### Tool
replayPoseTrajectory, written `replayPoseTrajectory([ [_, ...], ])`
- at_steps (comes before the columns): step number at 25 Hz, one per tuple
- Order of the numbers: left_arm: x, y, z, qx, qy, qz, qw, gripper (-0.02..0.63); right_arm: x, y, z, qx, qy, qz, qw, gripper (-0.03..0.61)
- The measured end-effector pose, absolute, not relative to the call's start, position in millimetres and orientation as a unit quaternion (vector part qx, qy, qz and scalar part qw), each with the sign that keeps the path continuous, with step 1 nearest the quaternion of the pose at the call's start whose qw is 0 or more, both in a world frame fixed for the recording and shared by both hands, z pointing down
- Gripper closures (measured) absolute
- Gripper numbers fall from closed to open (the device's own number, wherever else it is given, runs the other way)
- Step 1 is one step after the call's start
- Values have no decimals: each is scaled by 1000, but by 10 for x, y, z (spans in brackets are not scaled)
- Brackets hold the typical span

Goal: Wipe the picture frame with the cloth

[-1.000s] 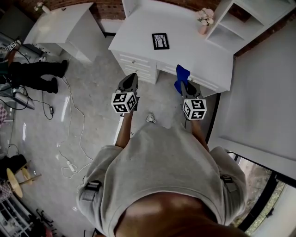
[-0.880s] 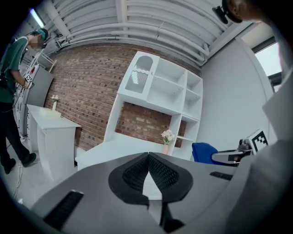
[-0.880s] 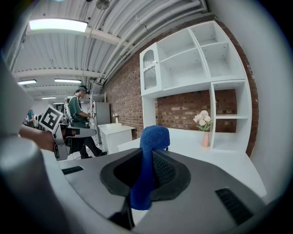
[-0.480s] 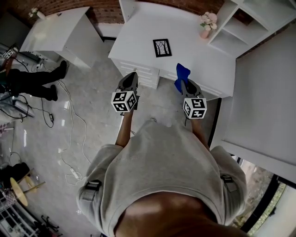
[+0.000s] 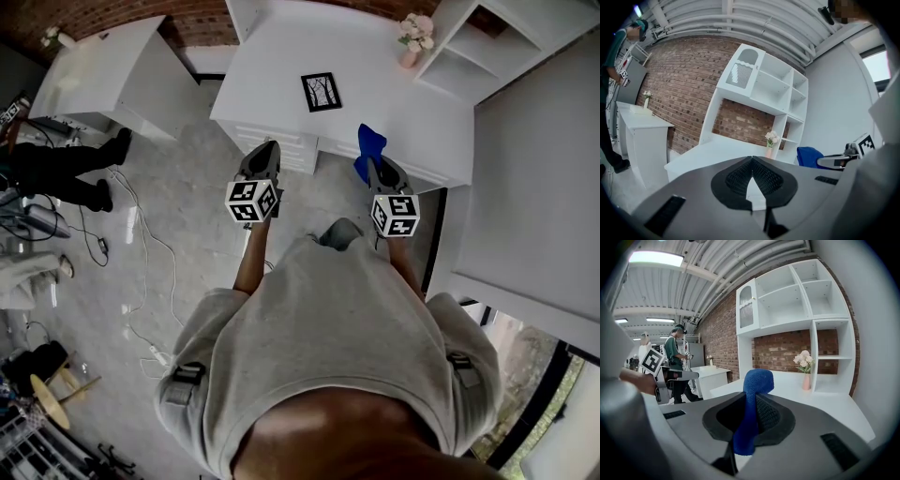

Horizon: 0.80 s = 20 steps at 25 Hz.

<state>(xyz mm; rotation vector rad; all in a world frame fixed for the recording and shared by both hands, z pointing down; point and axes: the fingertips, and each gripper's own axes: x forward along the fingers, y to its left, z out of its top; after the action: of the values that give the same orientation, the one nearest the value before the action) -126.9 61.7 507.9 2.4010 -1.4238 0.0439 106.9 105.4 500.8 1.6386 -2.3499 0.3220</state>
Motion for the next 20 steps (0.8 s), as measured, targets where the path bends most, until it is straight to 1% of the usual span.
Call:
replayPoseTrajectory([
  [10, -1169, 582, 5234, 848, -495, 28, 188, 598, 1128, 1049, 5147, 566, -803, 128, 135, 517],
  [20, -1196, 153, 5340, 842, -503, 37, 193, 598, 1110, 548, 5242, 559, -808, 133, 132, 517],
])
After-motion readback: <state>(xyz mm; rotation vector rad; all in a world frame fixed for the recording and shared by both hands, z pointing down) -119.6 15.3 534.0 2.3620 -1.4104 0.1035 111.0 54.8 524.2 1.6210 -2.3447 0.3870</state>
